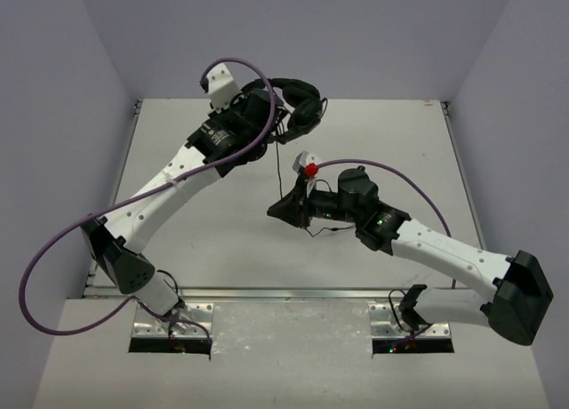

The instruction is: Wrap the headphones

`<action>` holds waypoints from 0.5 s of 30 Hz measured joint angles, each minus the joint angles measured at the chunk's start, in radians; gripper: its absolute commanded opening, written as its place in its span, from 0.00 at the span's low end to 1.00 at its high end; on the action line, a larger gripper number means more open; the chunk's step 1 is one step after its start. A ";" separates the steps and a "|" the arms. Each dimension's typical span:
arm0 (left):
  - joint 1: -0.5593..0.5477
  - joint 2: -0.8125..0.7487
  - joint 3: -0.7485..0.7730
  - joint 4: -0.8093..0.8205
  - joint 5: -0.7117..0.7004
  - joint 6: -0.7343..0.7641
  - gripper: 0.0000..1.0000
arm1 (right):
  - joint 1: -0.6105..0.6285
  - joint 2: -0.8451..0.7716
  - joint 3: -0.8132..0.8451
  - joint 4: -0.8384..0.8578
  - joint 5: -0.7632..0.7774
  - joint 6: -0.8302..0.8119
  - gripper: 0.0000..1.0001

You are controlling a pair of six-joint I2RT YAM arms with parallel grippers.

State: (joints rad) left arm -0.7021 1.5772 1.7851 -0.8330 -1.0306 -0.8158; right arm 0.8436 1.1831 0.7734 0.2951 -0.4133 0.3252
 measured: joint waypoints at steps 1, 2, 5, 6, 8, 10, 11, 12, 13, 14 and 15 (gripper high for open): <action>0.003 -0.003 -0.038 0.021 -0.014 -0.011 0.00 | 0.001 0.000 0.000 -0.003 -0.018 0.008 0.10; 0.006 -0.006 -0.071 0.039 -0.024 -0.021 0.00 | 0.002 0.001 0.000 -0.003 -0.039 0.016 0.10; 0.011 -0.014 -0.162 0.071 -0.058 -0.045 0.00 | 0.004 0.008 0.000 0.026 -0.125 0.061 0.14; 0.012 -0.015 -0.181 0.082 -0.066 -0.051 0.00 | 0.004 0.011 0.000 0.041 -0.154 0.080 0.15; 0.017 -0.015 -0.208 0.093 -0.084 -0.058 0.00 | 0.005 0.016 -0.001 0.079 -0.211 0.118 0.15; 0.035 -0.015 -0.219 0.106 -0.097 -0.065 0.01 | 0.006 0.017 -0.008 0.134 -0.274 0.168 0.18; 0.053 -0.015 -0.222 0.116 -0.097 -0.067 0.00 | 0.006 0.017 -0.014 0.162 -0.300 0.189 0.18; 0.071 -0.016 -0.225 0.124 -0.094 -0.073 0.00 | 0.006 0.017 -0.022 0.190 -0.323 0.211 0.20; 0.090 -0.016 -0.232 0.134 -0.092 -0.077 0.00 | 0.007 0.017 -0.032 0.216 -0.345 0.233 0.21; 0.109 -0.018 -0.240 0.143 -0.091 -0.080 0.00 | 0.007 0.017 -0.044 0.246 -0.366 0.254 0.19; 0.127 -0.019 -0.251 0.154 -0.091 -0.082 0.00 | 0.008 0.017 -0.056 0.270 -0.389 0.276 0.17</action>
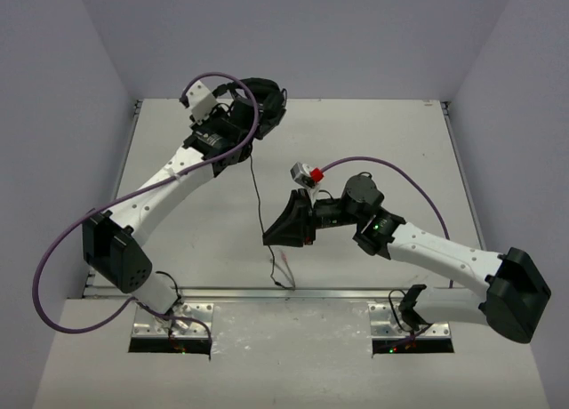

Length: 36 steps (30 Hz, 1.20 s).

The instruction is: Wrap the headphones

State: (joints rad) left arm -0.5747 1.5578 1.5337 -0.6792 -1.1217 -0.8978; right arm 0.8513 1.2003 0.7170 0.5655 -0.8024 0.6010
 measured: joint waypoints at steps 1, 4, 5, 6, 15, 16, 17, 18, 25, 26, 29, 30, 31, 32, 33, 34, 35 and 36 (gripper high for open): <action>0.016 -0.001 -0.012 0.009 0.000 -0.001 0.00 | 0.000 0.000 -0.011 0.022 -0.018 0.017 0.11; 0.048 -0.002 -0.036 0.008 0.002 -0.001 0.00 | 0.002 0.002 -0.045 0.084 -0.043 0.068 0.01; 0.050 -0.002 -0.041 0.006 0.005 -0.001 0.00 | 0.001 0.003 -0.061 0.109 -0.043 0.084 0.01; 0.050 -0.002 -0.045 0.005 0.007 -0.002 0.00 | 0.001 0.005 -0.076 0.130 -0.043 0.097 0.01; 0.045 -0.064 -0.132 0.029 0.013 -0.024 0.00 | 0.002 0.023 -0.161 0.232 -0.016 0.161 0.01; 0.045 -0.075 -0.149 0.034 0.006 -0.024 0.00 | 0.002 0.017 -0.159 0.214 -0.005 0.154 0.01; 0.045 -0.085 -0.168 0.040 0.000 -0.024 0.00 | 0.002 0.004 -0.155 0.183 0.009 0.142 0.01; 0.045 -0.095 -0.190 0.047 -0.009 -0.026 0.00 | 0.002 -0.011 -0.145 0.143 0.023 0.126 0.01; 0.045 -0.103 -0.336 0.063 -0.009 -0.073 0.00 | 0.002 -0.079 0.127 -0.180 0.148 -0.048 0.01; 0.042 -0.105 -0.366 0.073 0.000 -0.075 0.00 | 0.002 -0.084 0.164 -0.215 0.175 -0.074 0.01; 0.015 -0.127 -0.448 0.142 0.011 -0.032 0.00 | 0.000 -0.088 0.245 -0.339 0.253 -0.157 0.01; 0.003 -0.132 -0.464 0.166 0.019 -0.010 0.01 | 0.000 -0.087 0.263 -0.374 0.268 -0.179 0.01; -0.005 -0.137 -0.476 0.188 0.031 0.011 0.00 | -0.001 -0.085 0.288 -0.417 0.285 -0.203 0.01; -0.011 -0.142 -0.488 0.219 0.046 0.040 0.00 | -0.002 -0.081 0.311 -0.450 0.304 -0.226 0.01; -0.016 -0.150 -0.505 0.261 0.067 0.071 0.00 | -0.008 -0.075 0.336 -0.483 0.319 -0.250 0.01; -0.020 -0.161 -0.526 0.305 0.088 0.100 0.00 | -0.013 -0.069 0.360 -0.510 0.333 -0.274 0.01; -0.022 -0.180 -0.560 0.358 0.115 0.130 0.00 | -0.024 -0.064 0.387 -0.537 0.349 -0.302 0.01; -0.023 -0.201 -0.595 0.402 0.144 0.163 0.00 | -0.040 -0.058 0.415 -0.571 0.362 -0.325 0.01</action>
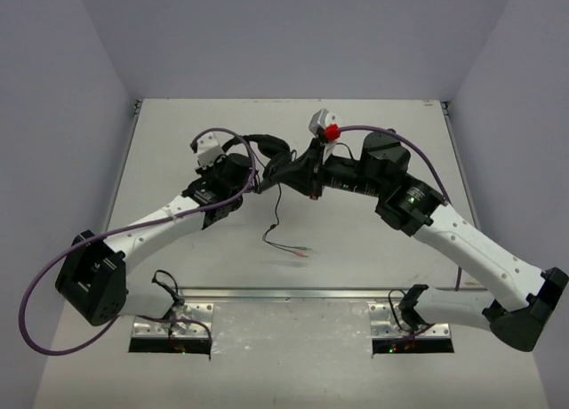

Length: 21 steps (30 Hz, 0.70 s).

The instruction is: Wrap the headphones

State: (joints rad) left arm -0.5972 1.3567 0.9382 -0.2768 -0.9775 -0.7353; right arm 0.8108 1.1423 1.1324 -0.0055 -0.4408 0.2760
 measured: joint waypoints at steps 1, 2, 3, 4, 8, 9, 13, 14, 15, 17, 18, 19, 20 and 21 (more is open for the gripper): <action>0.000 -0.025 -0.040 0.045 0.036 0.037 0.00 | -0.021 0.008 0.034 -0.035 0.015 -0.024 0.01; 0.000 -0.047 -0.077 0.088 0.072 0.079 0.00 | -0.046 0.015 0.065 -0.068 0.032 -0.050 0.01; -0.006 -0.064 -0.106 0.126 0.106 0.111 0.00 | -0.069 0.024 0.092 -0.099 0.048 -0.072 0.01; -0.008 -0.075 -0.130 0.156 0.139 0.142 0.00 | -0.097 0.037 0.132 -0.145 0.065 -0.097 0.01; -0.049 -0.078 -0.180 0.249 0.260 0.261 0.00 | -0.145 0.115 0.291 -0.293 0.172 -0.227 0.01; -0.067 -0.076 -0.189 0.261 0.288 0.287 0.00 | -0.146 0.137 0.330 -0.332 0.209 -0.269 0.01; -0.110 -0.075 -0.210 0.275 0.337 0.338 0.00 | -0.143 0.182 0.372 -0.418 0.335 -0.425 0.01; -0.117 -0.075 -0.214 0.275 0.348 0.347 0.00 | -0.143 0.190 0.367 -0.432 0.378 -0.470 0.01; -0.124 -0.076 -0.219 0.274 0.357 0.356 0.00 | -0.143 0.196 0.359 -0.444 0.421 -0.508 0.01; -0.134 -0.077 -0.222 0.264 0.370 0.365 0.00 | -0.145 0.205 0.335 -0.447 0.494 -0.576 0.01; -0.139 -0.079 -0.222 0.255 0.373 0.365 0.00 | -0.146 0.209 0.319 -0.444 0.529 -0.614 0.01; -0.147 -0.081 -0.220 0.240 0.376 0.364 0.00 | -0.149 0.216 0.306 -0.441 0.563 -0.648 0.01; -0.159 -0.081 -0.213 0.219 0.380 0.362 0.00 | -0.153 0.228 0.293 -0.435 0.597 -0.684 0.01; -0.172 -0.080 -0.204 0.200 0.386 0.361 0.01 | -0.156 0.241 0.283 -0.425 0.623 -0.714 0.01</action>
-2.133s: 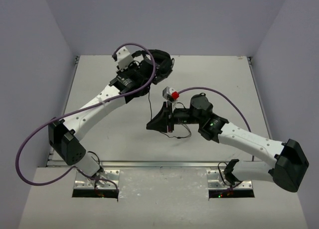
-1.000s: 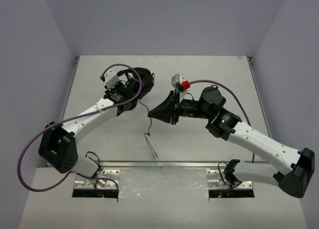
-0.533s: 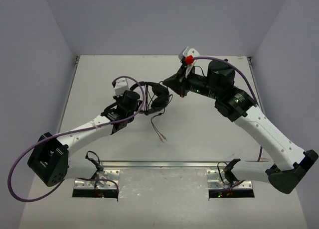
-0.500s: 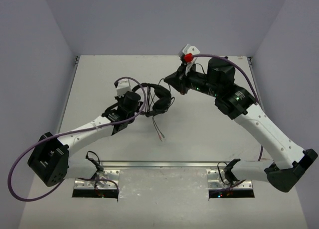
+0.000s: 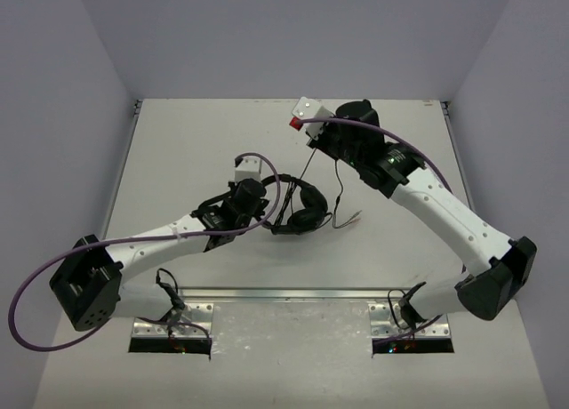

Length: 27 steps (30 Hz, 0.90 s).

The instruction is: Wrap the headphones

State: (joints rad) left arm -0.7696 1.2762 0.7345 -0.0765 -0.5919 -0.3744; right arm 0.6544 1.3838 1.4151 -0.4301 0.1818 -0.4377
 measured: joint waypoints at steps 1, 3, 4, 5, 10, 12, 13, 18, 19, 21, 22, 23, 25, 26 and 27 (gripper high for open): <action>-0.013 0.000 0.012 -0.020 0.010 -0.001 0.00 | -0.006 0.018 -0.013 0.019 0.022 -0.033 0.01; -0.038 0.000 0.047 -0.063 0.041 0.000 0.00 | -0.026 0.048 -0.043 0.055 0.037 -0.069 0.01; -0.047 0.000 0.066 -0.085 0.068 0.000 0.00 | -0.042 0.058 -0.059 0.067 0.036 -0.077 0.01; -0.054 0.001 0.087 -0.103 0.096 0.000 0.00 | -0.060 0.064 -0.077 0.079 0.028 -0.079 0.01; -0.074 -0.019 0.159 -0.251 0.171 0.008 0.00 | -0.178 0.066 -0.137 0.175 -0.012 -0.043 0.01; -0.077 -0.037 0.180 -0.324 0.176 0.011 0.00 | -0.222 0.055 -0.172 0.222 -0.064 0.003 0.01; -0.077 -0.047 0.195 -0.359 0.176 0.012 0.00 | -0.238 0.047 -0.193 0.238 -0.094 0.032 0.01; -0.080 -0.097 0.291 -0.453 0.170 0.031 0.00 | -0.253 0.004 -0.312 0.322 -0.282 0.178 0.05; -0.080 -0.100 0.320 -0.471 0.166 0.034 0.00 | -0.253 -0.002 -0.338 0.345 -0.329 0.214 0.28; -0.080 -0.101 0.380 -0.502 0.155 0.040 0.00 | -0.266 -0.008 -0.390 0.391 -0.427 0.302 0.47; -0.080 -0.101 0.402 -0.519 0.148 0.045 0.00 | -0.280 -0.010 -0.414 0.412 -0.461 0.343 0.56; -0.080 -0.101 0.427 -0.528 0.144 0.046 0.00 | -0.300 -0.012 -0.440 0.433 -0.495 0.383 0.59; -0.080 -0.100 0.478 -0.569 0.130 0.046 0.00 | -0.350 -0.026 -0.505 0.483 -0.560 0.449 0.63; -0.080 -0.100 0.503 -0.591 0.121 0.044 0.00 | -0.372 -0.034 -0.535 0.505 -0.586 0.477 0.66; -0.080 -0.100 0.528 -0.613 0.112 0.041 0.00 | -0.395 -0.043 -0.564 0.525 -0.613 0.506 0.67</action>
State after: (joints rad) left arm -0.8497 1.1759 1.2629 -0.6891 -0.4797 -0.3336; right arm 0.2592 1.3411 0.8513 0.0944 -0.4313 0.0685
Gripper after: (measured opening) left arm 0.107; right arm 0.644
